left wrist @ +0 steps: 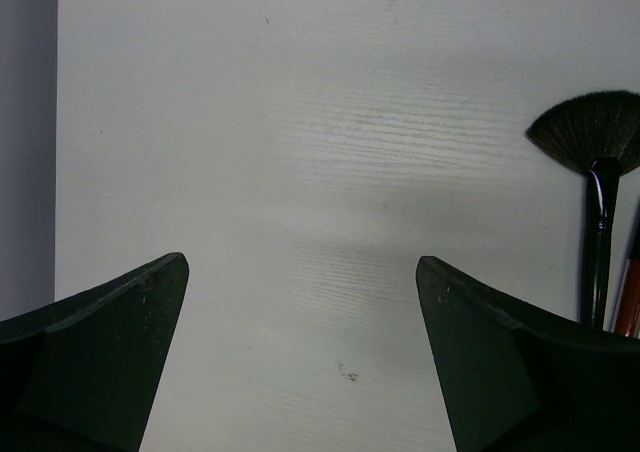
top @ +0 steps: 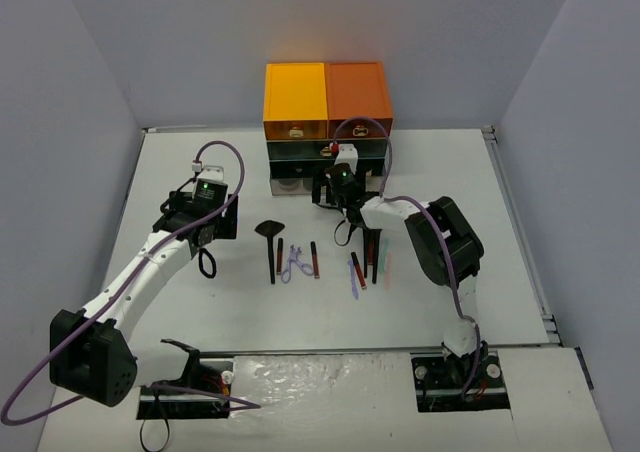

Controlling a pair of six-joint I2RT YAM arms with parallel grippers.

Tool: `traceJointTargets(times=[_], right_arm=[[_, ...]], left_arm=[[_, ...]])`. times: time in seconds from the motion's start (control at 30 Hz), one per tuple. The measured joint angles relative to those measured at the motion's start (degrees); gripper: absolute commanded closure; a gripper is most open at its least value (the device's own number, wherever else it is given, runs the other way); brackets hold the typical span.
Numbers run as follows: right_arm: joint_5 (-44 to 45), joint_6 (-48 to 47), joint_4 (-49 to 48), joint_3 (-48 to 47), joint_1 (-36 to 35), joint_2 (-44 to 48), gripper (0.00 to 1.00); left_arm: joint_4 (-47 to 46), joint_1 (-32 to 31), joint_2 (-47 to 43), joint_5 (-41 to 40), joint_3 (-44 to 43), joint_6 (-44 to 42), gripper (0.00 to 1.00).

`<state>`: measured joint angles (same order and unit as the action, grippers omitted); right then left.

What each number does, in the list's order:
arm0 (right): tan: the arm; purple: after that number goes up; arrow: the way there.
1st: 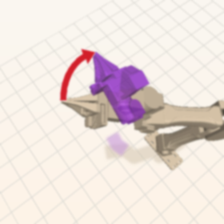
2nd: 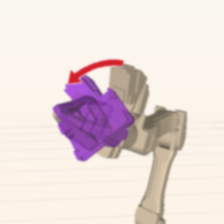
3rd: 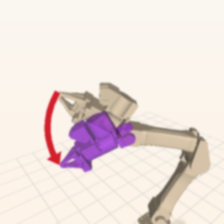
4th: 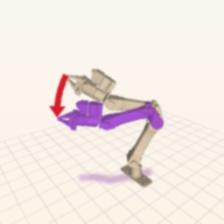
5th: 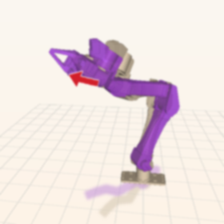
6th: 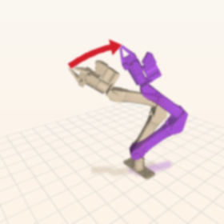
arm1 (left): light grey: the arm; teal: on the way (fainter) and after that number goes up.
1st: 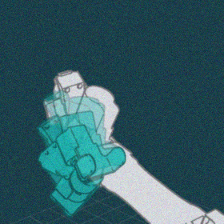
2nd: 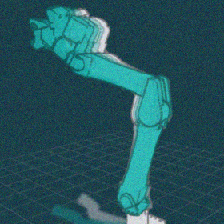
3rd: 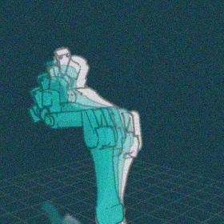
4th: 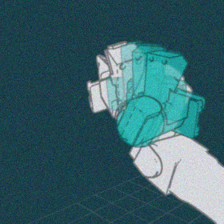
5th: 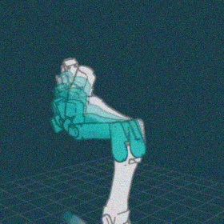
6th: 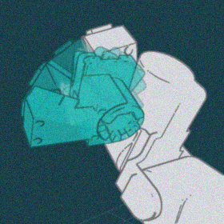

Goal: Organize the makeup

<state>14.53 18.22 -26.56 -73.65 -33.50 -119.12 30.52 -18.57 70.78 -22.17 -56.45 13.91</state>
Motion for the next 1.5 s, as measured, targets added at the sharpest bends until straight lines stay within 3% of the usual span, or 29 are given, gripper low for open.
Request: traceJointTargets(times=[0.7, 1.13, 1.5], right_arm=[[-1.3, -3.4, -6.8, -5.9, 1.2, -8.4, 0.07], [0.0, -4.2, -8.3, -11.9, 1.2, -11.9, 0.0], [1.4, -4.9, -6.2, -9.1, 0.8, -8.7, 0.0]], left_arm=[[0.0, 0.0, 2.4, -0.2, 0.0, 0.0, 0.03], [0.0, 0.0, 2.4, -0.9, 0.0, 0.0, 0.03], [0.0, 0.0, 2.4, -0.9, 0.0, 0.0, 0.03]])
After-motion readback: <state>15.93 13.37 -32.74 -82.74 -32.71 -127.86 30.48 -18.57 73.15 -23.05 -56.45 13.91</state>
